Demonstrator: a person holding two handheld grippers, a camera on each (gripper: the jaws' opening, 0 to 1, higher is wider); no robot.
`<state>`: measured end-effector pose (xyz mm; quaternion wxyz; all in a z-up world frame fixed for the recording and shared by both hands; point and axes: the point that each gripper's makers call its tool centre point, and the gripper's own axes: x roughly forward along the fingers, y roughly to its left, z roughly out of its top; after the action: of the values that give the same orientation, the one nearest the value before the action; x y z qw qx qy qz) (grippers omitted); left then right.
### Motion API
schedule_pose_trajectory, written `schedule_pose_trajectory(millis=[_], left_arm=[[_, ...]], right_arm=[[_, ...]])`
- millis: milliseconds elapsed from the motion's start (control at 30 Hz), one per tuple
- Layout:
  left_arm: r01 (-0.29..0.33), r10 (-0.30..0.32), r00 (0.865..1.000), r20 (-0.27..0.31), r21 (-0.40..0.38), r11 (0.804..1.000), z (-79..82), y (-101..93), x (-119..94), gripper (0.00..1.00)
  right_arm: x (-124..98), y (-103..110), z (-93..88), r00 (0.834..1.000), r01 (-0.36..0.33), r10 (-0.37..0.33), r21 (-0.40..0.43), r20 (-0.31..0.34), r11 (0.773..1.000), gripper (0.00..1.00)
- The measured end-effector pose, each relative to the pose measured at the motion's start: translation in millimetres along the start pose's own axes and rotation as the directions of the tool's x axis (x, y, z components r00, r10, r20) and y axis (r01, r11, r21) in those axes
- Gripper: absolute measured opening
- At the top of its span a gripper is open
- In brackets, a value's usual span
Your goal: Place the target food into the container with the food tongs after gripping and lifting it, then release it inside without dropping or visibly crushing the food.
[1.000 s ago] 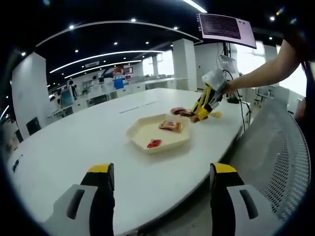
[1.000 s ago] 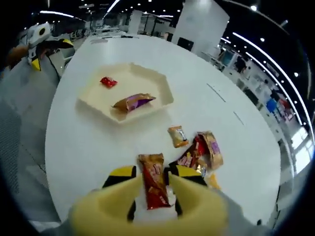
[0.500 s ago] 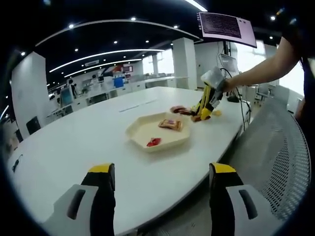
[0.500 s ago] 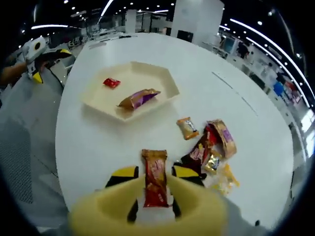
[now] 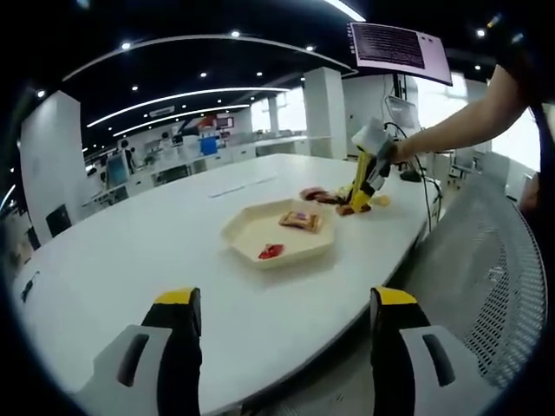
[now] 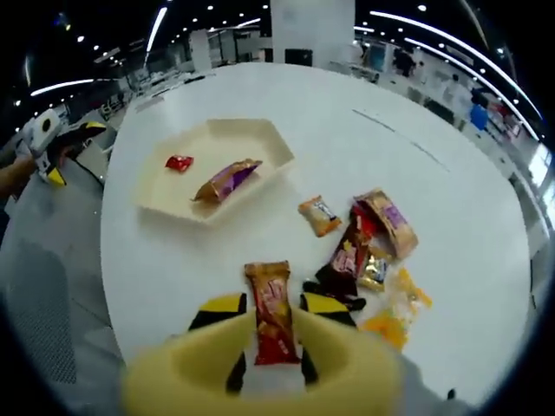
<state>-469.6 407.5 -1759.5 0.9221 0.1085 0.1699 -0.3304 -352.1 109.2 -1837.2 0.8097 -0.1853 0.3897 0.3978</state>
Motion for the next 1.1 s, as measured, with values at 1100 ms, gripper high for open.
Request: schedule_pose_trajectory(millis=[1100], left_arm=[[0.005, -0.005, 1.000, 0.014, -0.015, 1.000, 1.6, -1.7, 0, 0.88]], right_arm=[[-64, -31, 75.3, 0.980, 0.150, -0.141, -0.062, 0.140, 0.987, 0.23]])
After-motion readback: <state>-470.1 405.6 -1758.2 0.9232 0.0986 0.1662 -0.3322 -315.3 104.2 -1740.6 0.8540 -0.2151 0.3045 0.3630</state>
